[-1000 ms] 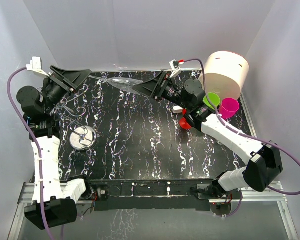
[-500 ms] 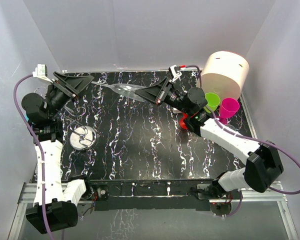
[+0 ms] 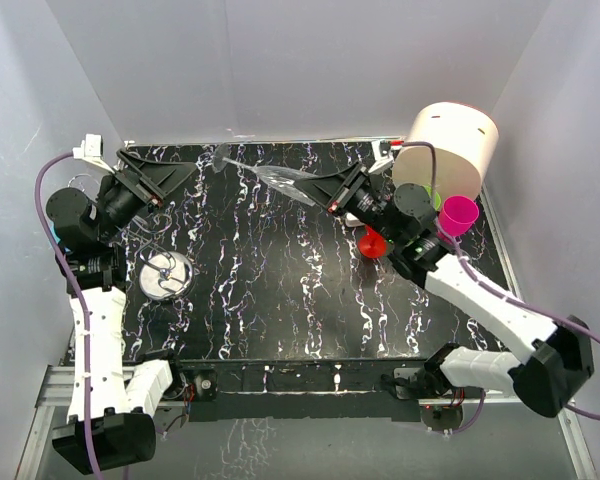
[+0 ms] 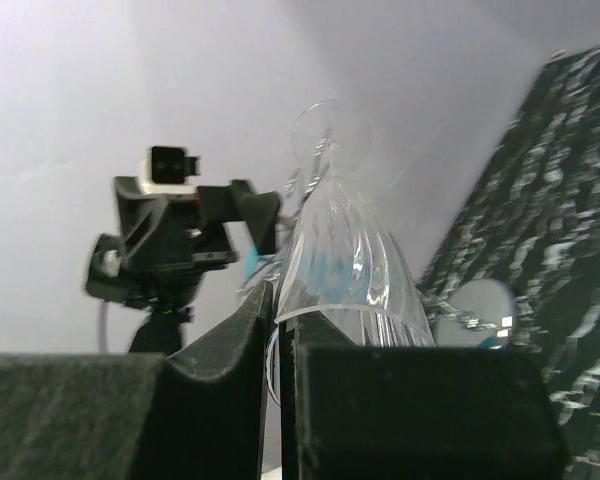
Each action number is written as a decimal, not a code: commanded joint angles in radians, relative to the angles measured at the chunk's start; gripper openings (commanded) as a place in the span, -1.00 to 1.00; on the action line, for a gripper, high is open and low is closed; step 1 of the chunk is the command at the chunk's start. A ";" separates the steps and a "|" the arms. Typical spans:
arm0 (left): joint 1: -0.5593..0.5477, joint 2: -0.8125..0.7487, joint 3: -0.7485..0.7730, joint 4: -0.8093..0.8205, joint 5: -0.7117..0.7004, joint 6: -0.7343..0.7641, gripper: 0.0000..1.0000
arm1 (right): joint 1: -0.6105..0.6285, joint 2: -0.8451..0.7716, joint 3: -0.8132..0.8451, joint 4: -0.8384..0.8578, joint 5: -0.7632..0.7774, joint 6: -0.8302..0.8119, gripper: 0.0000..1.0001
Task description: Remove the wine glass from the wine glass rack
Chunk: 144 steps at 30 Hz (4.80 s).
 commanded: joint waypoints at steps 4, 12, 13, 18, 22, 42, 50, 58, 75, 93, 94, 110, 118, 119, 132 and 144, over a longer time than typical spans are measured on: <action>-0.002 -0.004 0.131 -0.210 0.001 0.181 0.97 | -0.004 -0.194 0.112 -0.582 0.362 -0.463 -1.00; -0.003 0.026 0.143 -0.135 0.041 0.118 0.97 | -0.004 -0.271 0.232 -1.223 0.324 -0.793 -1.00; -0.003 0.030 0.140 -0.140 0.042 0.120 0.97 | -0.004 -0.268 0.240 -1.286 0.289 -0.801 -1.00; -0.003 0.038 0.099 -0.089 0.068 0.070 0.97 | -0.005 -0.210 0.249 -1.509 0.119 -0.771 -1.00; -0.002 0.034 0.087 -0.057 0.081 0.043 0.97 | -0.004 -0.119 0.278 -1.688 0.264 -0.718 -1.00; -0.003 0.024 0.183 -0.242 0.057 0.170 0.97 | -0.228 0.081 0.379 -1.682 0.651 -0.658 -1.00; -0.003 0.031 0.224 -0.307 0.032 0.230 0.97 | -0.305 0.090 0.369 -1.688 0.518 -0.707 -1.00; -0.003 0.026 0.213 -0.311 0.037 0.231 0.97 | -0.365 0.085 0.348 -1.675 0.466 -0.723 -1.00; -0.002 0.031 0.206 -0.313 0.044 0.241 0.97 | -0.437 0.047 0.378 -1.676 0.542 -0.717 -0.21; -0.003 0.041 0.247 -0.391 0.035 0.317 0.97 | -0.437 -0.058 0.580 -1.528 0.226 -0.852 0.96; -0.003 0.041 0.255 -0.403 0.027 0.328 0.97 | -0.433 -0.075 0.561 -1.470 0.124 -0.859 0.96; -0.015 0.111 0.503 -0.811 -0.339 0.603 0.97 | -0.217 -0.118 0.256 -0.945 -0.303 -0.888 0.97; -0.094 0.096 0.689 -1.130 -0.913 0.848 0.97 | -0.079 -0.146 0.144 -0.874 -0.181 -0.909 0.97; -0.111 0.093 0.705 -1.159 -1.000 0.874 0.97 | -0.054 -0.159 0.143 -0.873 -0.157 -0.921 0.97; -0.243 0.102 0.748 -1.300 -1.599 1.043 0.70 | 0.104 -0.250 0.104 -0.913 0.060 -1.010 0.97; -0.321 0.105 0.639 -1.337 -1.637 1.126 0.19 | 0.112 -0.231 0.080 -0.887 0.067 -1.009 0.97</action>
